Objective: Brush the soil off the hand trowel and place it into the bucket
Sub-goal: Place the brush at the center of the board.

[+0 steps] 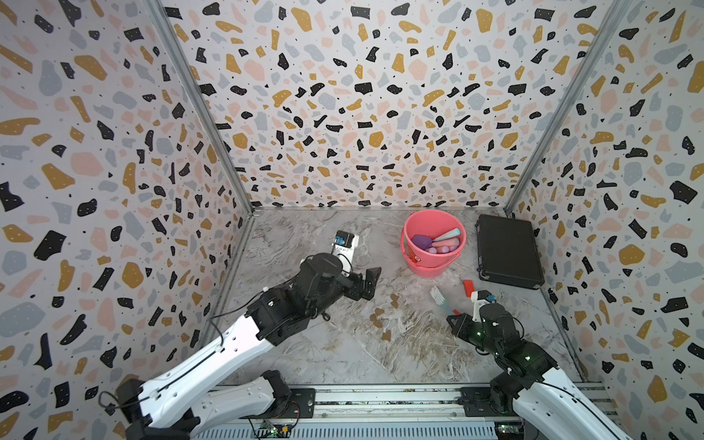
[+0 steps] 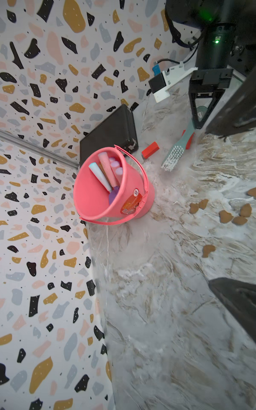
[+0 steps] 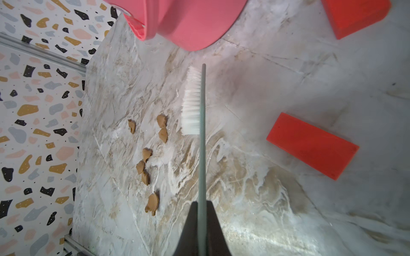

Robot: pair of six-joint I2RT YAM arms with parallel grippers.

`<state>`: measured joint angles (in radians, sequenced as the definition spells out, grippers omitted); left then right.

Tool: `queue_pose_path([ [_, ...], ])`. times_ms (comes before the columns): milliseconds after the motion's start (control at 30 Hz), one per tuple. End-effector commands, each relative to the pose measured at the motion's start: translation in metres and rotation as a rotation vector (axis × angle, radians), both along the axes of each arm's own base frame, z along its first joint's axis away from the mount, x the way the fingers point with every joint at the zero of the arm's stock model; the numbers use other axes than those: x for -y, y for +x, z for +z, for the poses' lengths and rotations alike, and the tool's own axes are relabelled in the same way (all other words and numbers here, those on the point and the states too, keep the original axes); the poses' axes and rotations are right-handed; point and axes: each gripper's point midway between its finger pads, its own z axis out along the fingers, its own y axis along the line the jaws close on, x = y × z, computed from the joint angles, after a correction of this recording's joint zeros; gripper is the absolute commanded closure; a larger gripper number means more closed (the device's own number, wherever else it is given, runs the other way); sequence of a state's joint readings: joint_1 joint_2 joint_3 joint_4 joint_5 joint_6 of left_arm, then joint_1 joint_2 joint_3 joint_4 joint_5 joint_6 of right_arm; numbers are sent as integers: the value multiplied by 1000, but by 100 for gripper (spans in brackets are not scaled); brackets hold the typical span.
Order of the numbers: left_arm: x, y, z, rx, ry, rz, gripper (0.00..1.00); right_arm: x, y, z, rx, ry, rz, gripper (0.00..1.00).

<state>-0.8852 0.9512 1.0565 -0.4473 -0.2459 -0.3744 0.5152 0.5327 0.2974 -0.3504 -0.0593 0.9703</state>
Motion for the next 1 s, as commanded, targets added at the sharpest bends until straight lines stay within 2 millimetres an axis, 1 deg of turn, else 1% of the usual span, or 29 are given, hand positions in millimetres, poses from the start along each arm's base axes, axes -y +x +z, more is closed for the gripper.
queue_pose_path([
  [0, -26, -5, -13, 11, -11, 77, 1, -1, 16, 1, 27, 56, -78, 100],
  [67, -39, -12, -22, 2, -23, 103, 1, -5, 18, -9, 2, 66, -80, 100],
  [133, -49, -17, -30, -13, -29, 130, 1, -3, 17, -21, -50, 51, -98, 100],
  [233, -59, -21, -36, -19, -35, 157, 1, -1, 12, -41, -145, 49, -145, 100],
  [300, -62, -21, -37, -21, -31, 168, 1, -2, 7, -53, -209, 81, -177, 100],
  [400, -60, -19, -39, -27, -21, 172, 1, 0, -3, -71, -317, 112, -243, 100],
  [500, -57, -16, -37, -22, -27, 172, 1, -6, -4, -74, -350, 157, -253, 100],
  [600, -52, -12, -32, -12, -39, 171, 1, -6, -4, -72, -351, 179, -270, 90],
  [667, -51, -10, -30, -7, -38, 176, 1, -4, -3, -70, -340, 181, -281, 82],
  [767, -51, -8, -29, -5, -31, 185, 1, 0, -7, -69, -346, 181, -297, 73],
  [867, -53, -7, -29, -3, -27, 194, 1, 8, -12, -68, -347, 156, -321, 64],
  [900, -54, -8, -29, 0, -25, 194, 1, 13, -14, -68, -345, 139, -335, 59],
  [933, -55, -8, -28, 5, -25, 193, 1, 18, -15, -66, -335, 123, -349, 48],
  [967, -56, -9, -27, 10, -23, 193, 1, 22, -15, -62, -320, 108, -355, 34],
])
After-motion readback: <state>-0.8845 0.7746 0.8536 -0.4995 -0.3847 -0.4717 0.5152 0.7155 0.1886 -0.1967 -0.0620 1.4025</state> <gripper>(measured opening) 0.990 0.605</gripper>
